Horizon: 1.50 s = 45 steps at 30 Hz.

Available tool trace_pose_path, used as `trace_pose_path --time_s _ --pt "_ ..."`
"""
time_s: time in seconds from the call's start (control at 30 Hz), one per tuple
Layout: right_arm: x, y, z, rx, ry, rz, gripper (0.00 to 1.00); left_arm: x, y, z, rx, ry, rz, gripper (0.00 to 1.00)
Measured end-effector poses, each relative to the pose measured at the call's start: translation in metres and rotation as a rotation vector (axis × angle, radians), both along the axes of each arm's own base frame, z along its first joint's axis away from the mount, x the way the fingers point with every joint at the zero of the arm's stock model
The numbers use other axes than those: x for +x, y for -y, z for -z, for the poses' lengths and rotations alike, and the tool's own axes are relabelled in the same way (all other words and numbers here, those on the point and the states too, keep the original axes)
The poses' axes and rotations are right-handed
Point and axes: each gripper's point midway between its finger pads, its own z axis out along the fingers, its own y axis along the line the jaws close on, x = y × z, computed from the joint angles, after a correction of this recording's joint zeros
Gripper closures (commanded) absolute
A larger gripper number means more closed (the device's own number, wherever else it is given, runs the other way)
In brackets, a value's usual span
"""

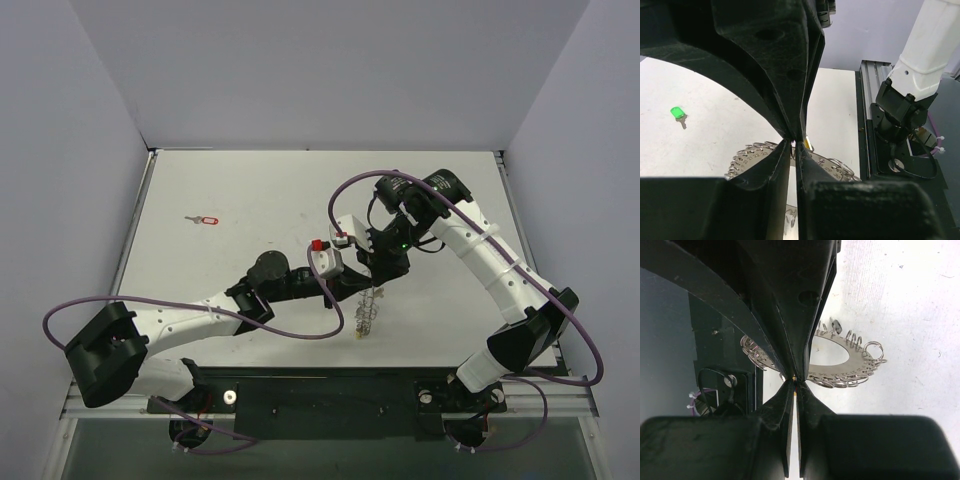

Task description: Put the keys on the keyring

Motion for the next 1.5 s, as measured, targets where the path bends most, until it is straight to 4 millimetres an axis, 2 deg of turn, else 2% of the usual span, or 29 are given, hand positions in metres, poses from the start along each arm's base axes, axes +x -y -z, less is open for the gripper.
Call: trace_pose_path --time_s 0.33,0.47,0.77,0.8,0.9,1.07,1.13,1.17,1.2,1.27,1.37,1.5 --pt "-0.002 0.001 0.000 -0.006 -0.007 0.000 1.00 0.000 0.001 0.000 0.012 0.001 0.008 0.87" --pt "-0.002 0.001 0.000 -0.006 -0.008 0.000 1.00 0.000 0.001 0.001 0.014 0.002 0.010 0.82" --pt "-0.002 0.001 0.000 -0.004 -0.007 0.000 1.00 -0.001 0.001 0.003 0.023 -0.004 0.011 0.82" --pt "-0.002 0.001 0.000 -0.004 -0.007 0.000 1.00 -0.001 0.001 0.003 0.024 -0.005 0.011 0.85" --pt "-0.002 0.001 0.000 -0.004 -0.008 0.000 1.00 -0.001 0.001 0.004 0.025 -0.007 0.011 1.00" --pt "-0.003 0.001 0.000 -0.002 -0.011 -0.001 1.00 -0.001 0.001 0.003 0.024 -0.010 0.017 1.00" --pt "-0.003 0.001 0.000 -0.001 -0.015 0.003 0.84 -0.001 0.001 0.003 0.021 -0.015 0.018 1.00" --pt "-0.003 0.001 -0.001 0.001 -0.019 0.008 0.80 -0.001 0.001 0.002 0.018 -0.021 0.017 1.00" --pt "-0.002 0.001 -0.001 0.005 -0.024 0.018 0.70 -0.001 0.001 0.002 0.014 -0.026 0.016 1.00" --pt "-0.002 -0.001 -0.004 0.041 -0.046 0.035 0.65 -0.001 -0.003 0.004 -0.006 -0.042 -0.003 1.00" --pt "0.006 0.000 -0.013 0.114 -0.051 0.075 0.64 -0.003 -0.015 0.010 -0.047 -0.080 -0.044 1.00" --pt "0.007 0.002 -0.026 0.200 -0.031 0.098 0.64 0.000 -0.029 0.003 -0.161 -0.110 -0.110 1.00"
